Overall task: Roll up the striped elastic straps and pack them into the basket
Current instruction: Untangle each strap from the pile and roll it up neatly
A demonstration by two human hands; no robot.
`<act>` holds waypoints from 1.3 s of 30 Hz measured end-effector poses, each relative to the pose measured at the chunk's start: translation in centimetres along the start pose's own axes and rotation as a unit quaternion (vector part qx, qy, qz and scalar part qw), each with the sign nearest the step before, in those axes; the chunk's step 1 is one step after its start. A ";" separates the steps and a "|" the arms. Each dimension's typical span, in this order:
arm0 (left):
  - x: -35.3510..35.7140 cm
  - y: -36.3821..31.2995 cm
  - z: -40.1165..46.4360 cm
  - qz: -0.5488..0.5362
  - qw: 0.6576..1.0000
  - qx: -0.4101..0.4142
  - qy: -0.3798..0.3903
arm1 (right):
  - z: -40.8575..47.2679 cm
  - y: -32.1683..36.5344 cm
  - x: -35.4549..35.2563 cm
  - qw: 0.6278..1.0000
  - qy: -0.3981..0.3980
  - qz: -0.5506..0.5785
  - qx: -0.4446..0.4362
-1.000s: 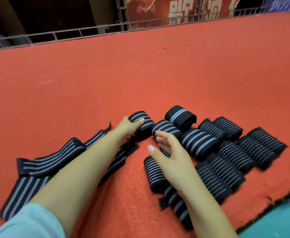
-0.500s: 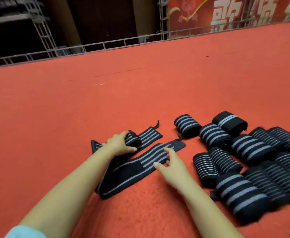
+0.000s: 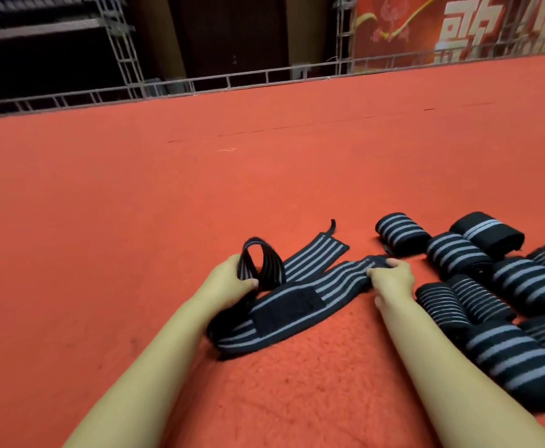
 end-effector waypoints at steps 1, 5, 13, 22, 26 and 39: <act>-0.2 0.0 -0.9 -0.021 1.000 0.008 -0.003 | -0.4 0.6 -0.1 1.000 -0.006 0.009 0.003; -0.6 -0.4 -3.5 -0.064 0.997 0.053 -0.001 | -2.7 3.1 1.4 0.997 0.036 0.030 -0.053; -0.8 -2.2 -8.3 0.012 0.985 0.169 -0.043 | -11.5 8.7 5.2 0.937 0.281 0.132 -0.159; 6.1 -2.5 -14.2 0.034 0.960 0.239 0.145 | -16.3 8.2 3.8 0.889 0.415 0.026 -0.191; 1.8 -0.7 -12.9 -0.050 0.974 0.191 -0.113 | -16.0 6.9 2.6 0.906 0.390 0.030 -0.164; 3.2 2.3 -3.3 -0.047 0.994 -0.094 -0.007 | -16.7 6.8 1.3 0.922 0.354 0.065 -0.144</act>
Point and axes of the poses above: each hand's wrist, its own z-axis towards the middle knuckle, its own x-axis out of the palm, y = z × x, the point moved 7 cm from there along z, towards the middle knuckle, and after that the axes turned 7 degrees about y, right-handed, at the moved point
